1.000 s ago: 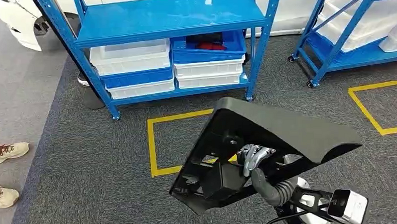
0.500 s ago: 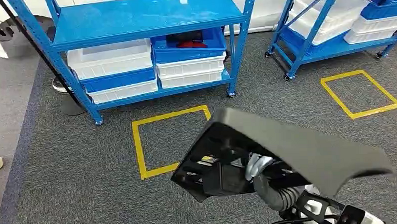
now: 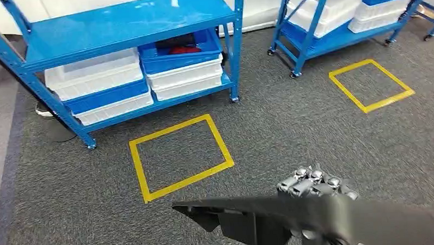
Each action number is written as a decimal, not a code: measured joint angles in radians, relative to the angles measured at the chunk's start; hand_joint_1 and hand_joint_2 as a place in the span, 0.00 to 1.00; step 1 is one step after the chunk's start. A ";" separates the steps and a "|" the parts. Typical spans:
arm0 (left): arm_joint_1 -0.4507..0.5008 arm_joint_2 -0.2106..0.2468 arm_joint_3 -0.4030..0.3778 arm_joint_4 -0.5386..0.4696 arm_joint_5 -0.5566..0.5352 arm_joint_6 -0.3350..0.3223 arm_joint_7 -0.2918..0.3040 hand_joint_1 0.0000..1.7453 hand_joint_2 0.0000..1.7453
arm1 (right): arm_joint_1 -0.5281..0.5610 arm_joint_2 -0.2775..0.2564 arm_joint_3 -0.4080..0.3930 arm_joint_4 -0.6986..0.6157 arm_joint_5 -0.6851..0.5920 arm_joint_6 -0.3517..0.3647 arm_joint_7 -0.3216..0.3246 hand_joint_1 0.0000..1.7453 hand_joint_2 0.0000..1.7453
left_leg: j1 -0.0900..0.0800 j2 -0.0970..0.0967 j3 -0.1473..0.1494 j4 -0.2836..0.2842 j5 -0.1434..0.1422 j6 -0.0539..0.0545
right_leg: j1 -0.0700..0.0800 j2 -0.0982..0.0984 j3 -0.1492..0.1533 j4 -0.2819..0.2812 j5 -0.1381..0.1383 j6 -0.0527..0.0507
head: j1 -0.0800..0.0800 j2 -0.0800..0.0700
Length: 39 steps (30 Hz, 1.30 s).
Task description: Take the parts from the cabinet and place them on the table.
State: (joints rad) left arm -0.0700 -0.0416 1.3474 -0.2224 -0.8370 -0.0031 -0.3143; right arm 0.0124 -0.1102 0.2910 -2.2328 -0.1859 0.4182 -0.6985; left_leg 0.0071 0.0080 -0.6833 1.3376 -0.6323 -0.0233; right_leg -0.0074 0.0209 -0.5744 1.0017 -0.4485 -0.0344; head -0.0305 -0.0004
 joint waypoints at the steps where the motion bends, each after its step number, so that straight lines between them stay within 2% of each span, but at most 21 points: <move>1: 0.000 0.000 0.000 0.000 0.000 0.000 0.000 0.00 1.00 | 0.000 0.000 0.000 0.000 0.000 0.000 0.000 1.00 1.00 | 0.000 0.000 0.000 0.000 0.000 0.000 | 0.000 0.000 0.000 0.000 0.000 0.000 | 0.000 0.000; 4: 0.000 0.000 0.000 0.000 0.000 0.000 0.000 0.00 1.00 | 0.000 0.000 -0.006 0.000 -0.006 0.008 0.000 1.00 1.00 | 0.001 0.000 0.001 -0.002 0.005 0.000 | 0.000 0.003 0.000 0.001 0.000 0.001 | 0.000 0.000; 5: 0.000 0.000 -0.002 0.000 -0.004 0.000 0.000 0.00 1.00 | -0.006 0.000 -0.048 0.006 -0.046 0.063 0.000 1.00 1.00 | 0.008 -0.004 0.077 -0.152 0.095 -0.001 | -0.002 0.029 -0.001 0.006 0.002 0.006 | 0.000 0.000; 7: 0.001 0.000 -0.003 0.000 -0.004 0.005 -0.001 0.00 1.00 | -0.015 0.000 -0.075 0.017 -0.068 0.093 0.000 1.00 1.00 | 0.017 -0.044 0.152 -0.310 0.151 -0.003 | -0.005 0.045 -0.004 0.016 -0.001 0.015 | 0.000 0.000; 8: -0.001 -0.001 -0.005 0.000 -0.007 0.007 0.003 0.00 1.00 | -0.066 0.000 -0.086 0.048 -0.093 0.052 0.003 1.00 1.00 | 0.006 -0.043 0.150 -0.321 0.143 0.020 | -0.007 0.079 -0.023 0.019 0.011 0.046 | 0.000 0.000; 9: -0.003 -0.002 -0.005 0.000 -0.007 0.007 0.004 0.00 1.00 | -0.080 0.000 -0.084 0.053 -0.096 0.029 0.003 1.00 1.00 | 0.010 -0.034 0.152 -0.329 0.151 0.030 | -0.007 0.087 -0.027 0.020 0.014 0.053 | 0.000 0.000; 11: -0.007 -0.003 -0.005 0.000 -0.005 0.003 0.000 0.00 1.00 | -0.119 0.000 -0.077 0.066 -0.105 0.000 0.003 1.00 1.00 | 0.011 -0.015 0.148 -0.333 0.159 0.044 | -0.004 0.010 -0.051 0.076 -0.031 0.058 | 0.000 0.000; 13: -0.004 -0.003 -0.005 0.000 -0.003 -0.005 -0.005 0.00 1.00 | -0.142 0.000 -0.067 0.079 -0.110 -0.012 0.003 1.00 1.00 | 0.006 0.004 0.143 -0.332 0.161 0.047 | -0.006 -0.013 -0.122 0.231 -0.111 0.065 | 0.000 0.000; 15: -0.005 -0.001 -0.005 0.000 -0.003 -0.009 -0.008 0.00 1.00 | -0.154 0.000 -0.061 0.093 -0.112 -0.011 0.003 1.00 1.00 | 0.003 0.022 0.139 -0.331 0.161 0.048 | -0.007 -0.016 -0.169 0.336 -0.138 0.066 | 0.000 0.000; 17: -0.008 0.000 -0.005 0.000 -0.003 -0.019 -0.014 0.00 1.00 | -0.167 0.000 -0.061 0.106 -0.119 -0.002 0.003 1.00 1.00 | -0.001 0.039 0.140 -0.331 0.161 0.048 | -0.005 -0.019 -0.126 0.259 -0.082 0.059 | 0.000 0.000; 18: -0.010 0.000 -0.005 0.000 -0.003 -0.022 -0.019 0.00 1.00 | -0.174 0.000 -0.061 0.109 -0.124 0.003 0.003 1.00 1.00 | -0.004 0.046 0.142 -0.331 0.160 0.047 | -0.003 -0.026 -0.073 0.159 -0.035 0.050 | 0.000 0.000; 19: -0.013 0.001 -0.005 0.000 -0.001 -0.024 -0.023 0.00 1.00 | -0.180 0.000 -0.061 0.111 -0.128 0.009 0.003 1.00 1.00 | -0.006 0.053 0.144 -0.332 0.159 0.046 | 0.005 -0.053 -0.022 0.064 0.002 0.037 | 0.000 0.000; 20: -0.015 0.002 -0.005 0.000 0.000 -0.026 -0.027 0.00 1.00 | -0.186 0.000 -0.061 0.115 -0.132 0.017 0.003 1.00 1.00 | -0.012 0.060 0.143 -0.332 0.158 0.044 | 0.017 -0.093 -0.003 0.025 -0.017 0.027 | 0.000 0.000; 24: -0.020 0.007 -0.005 0.000 0.004 -0.035 -0.038 0.00 1.00 | -0.193 0.000 -0.061 0.123 -0.139 0.028 0.003 1.00 1.00 | -0.014 0.094 0.146 -0.336 0.158 0.026 | 0.021 -0.056 -0.014 0.011 -0.005 0.013 | 0.000 0.000; 27: -0.021 0.012 -0.005 0.000 0.009 -0.035 -0.046 0.00 1.00 | -0.197 0.000 -0.060 0.125 -0.141 0.021 0.003 1.00 1.00 | -0.007 0.008 0.104 -0.235 0.087 0.012 | 0.007 -0.035 -0.006 -0.008 0.008 -0.003 | 0.000 0.000; 30: -0.013 0.020 -0.005 0.000 0.011 -0.031 -0.047 0.00 1.00 | -0.195 0.000 -0.058 0.134 -0.151 0.021 0.003 1.00 1.00 | -0.003 0.000 0.002 -0.019 0.005 0.003 | 0.007 -0.003 -0.010 -0.006 0.010 -0.004 | 0.000 0.000; 32: -0.011 0.024 -0.005 0.000 0.011 -0.031 -0.047 0.00 1.00 | -0.196 0.000 -0.058 0.143 -0.159 0.021 0.003 1.00 1.00 | 0.002 -0.001 0.024 -0.075 0.063 -0.001 | 0.004 0.020 -0.009 -0.001 0.010 -0.002 | 0.000 0.000; 34: -0.012 0.027 -0.005 0.000 0.011 -0.031 -0.047 0.00 1.00 | -0.197 0.000 -0.058 0.146 -0.160 0.021 0.003 1.00 1.00 | 0.011 -0.021 0.110 -0.256 0.156 -0.004 | 0.001 0.041 -0.010 0.010 0.006 0.006 | 0.000 0.000; 35: -0.011 0.027 -0.005 0.000 0.011 -0.031 -0.047 0.00 1.00 | -0.197 0.000 -0.058 0.148 -0.161 0.021 0.003 1.00 1.00 | 0.018 -0.065 0.135 -0.311 0.157 -0.004 | 0.000 0.049 -0.014 0.017 0.003 0.012 | 0.000 0.000; 36: -0.012 0.028 -0.005 0.000 0.011 -0.030 -0.047 0.00 1.00 | -0.200 0.000 -0.058 0.150 -0.162 0.021 0.003 1.00 1.00 | 0.014 -0.079 0.137 -0.322 0.150 -0.001 | 0.004 0.061 -0.025 0.029 0.002 0.020 | 0.000 0.000; 39: -0.012 0.029 -0.005 0.000 0.009 -0.029 -0.047 0.00 1.00 | -0.199 0.000 -0.058 0.150 -0.161 0.028 0.003 1.00 1.00 | 0.009 -0.053 0.133 -0.318 0.156 0.015 | -0.002 0.085 -0.034 0.020 0.014 0.043 | 0.000 0.000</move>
State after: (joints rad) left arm -0.0818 -0.0126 1.3428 -0.2228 -0.8281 -0.0324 -0.3609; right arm -0.1865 -0.1106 0.2327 -2.0829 -0.3471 0.4462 -0.6954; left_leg 0.0158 -0.0449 -0.5504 1.0195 -0.4763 -0.0081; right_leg -0.0089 0.1059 -0.6084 1.0216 -0.4346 0.0085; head -0.0305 -0.0004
